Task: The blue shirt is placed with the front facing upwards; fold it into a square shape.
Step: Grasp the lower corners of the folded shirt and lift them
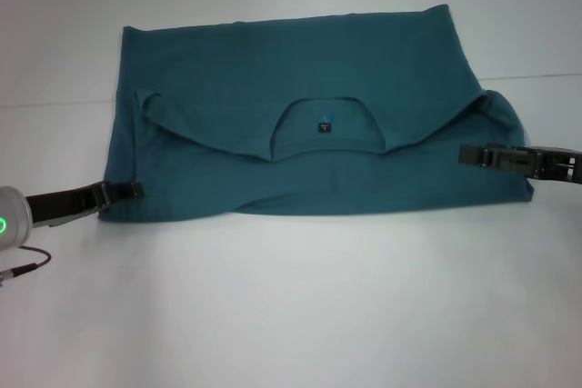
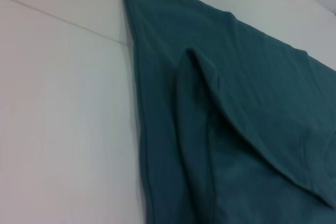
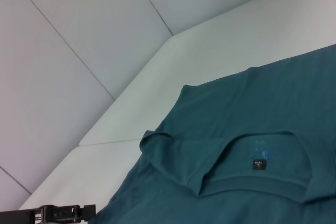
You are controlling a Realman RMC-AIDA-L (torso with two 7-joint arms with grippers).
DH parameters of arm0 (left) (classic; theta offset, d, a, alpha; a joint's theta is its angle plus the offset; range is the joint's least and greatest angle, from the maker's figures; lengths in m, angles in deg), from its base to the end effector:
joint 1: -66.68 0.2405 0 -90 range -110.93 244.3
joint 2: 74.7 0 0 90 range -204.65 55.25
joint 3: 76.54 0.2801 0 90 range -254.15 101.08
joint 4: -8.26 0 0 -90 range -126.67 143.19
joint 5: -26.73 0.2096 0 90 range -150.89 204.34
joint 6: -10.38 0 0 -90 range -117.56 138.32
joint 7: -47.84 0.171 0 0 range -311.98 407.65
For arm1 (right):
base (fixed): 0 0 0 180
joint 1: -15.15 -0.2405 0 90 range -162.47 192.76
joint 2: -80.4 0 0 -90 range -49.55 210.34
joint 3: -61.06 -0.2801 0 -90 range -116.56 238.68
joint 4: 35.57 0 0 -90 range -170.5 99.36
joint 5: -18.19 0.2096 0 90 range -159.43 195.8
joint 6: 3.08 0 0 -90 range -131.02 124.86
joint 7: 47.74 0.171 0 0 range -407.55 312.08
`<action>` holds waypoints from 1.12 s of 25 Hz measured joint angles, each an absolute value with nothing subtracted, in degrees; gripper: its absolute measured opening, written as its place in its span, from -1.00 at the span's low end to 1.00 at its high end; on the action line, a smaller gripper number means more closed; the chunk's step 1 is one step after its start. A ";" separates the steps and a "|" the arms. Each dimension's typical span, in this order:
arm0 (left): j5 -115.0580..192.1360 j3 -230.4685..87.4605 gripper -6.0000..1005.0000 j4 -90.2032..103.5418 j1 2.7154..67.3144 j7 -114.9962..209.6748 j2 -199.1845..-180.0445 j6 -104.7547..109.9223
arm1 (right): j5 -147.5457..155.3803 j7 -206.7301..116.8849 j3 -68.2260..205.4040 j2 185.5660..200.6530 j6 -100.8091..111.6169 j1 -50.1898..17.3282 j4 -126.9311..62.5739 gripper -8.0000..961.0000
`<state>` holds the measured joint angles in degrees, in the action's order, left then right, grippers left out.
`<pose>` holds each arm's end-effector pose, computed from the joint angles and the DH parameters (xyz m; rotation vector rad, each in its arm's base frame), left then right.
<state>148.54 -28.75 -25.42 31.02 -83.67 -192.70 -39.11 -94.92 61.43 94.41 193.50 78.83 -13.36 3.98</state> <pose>-0.3239 0.4339 -0.0347 -1.9340 -1.5778 -0.4508 0.3171 0.3813 0.0395 -2.2716 1.2828 0.7612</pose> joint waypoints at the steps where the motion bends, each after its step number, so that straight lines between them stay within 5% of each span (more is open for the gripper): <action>1: 148.54 -28.63 0.10 -25.40 31.00 -83.64 -192.71 -38.97 | -94.93 61.47 94.31 193.51 78.83 -13.34 3.98 0.79; 26: 151.54 -24.24 -0.03 -27.75 29.94 -84.51 -194.36 -36.81 | -94.93 61.78 91.57 193.34 81.04 -12.80 3.96 0.79; 28: 151.54 -24.25 -0.17 -28.54 30.06 -84.66 -194.56 -37.23 | -94.93 61.78 91.10 193.33 81.34 -12.80 3.97 0.79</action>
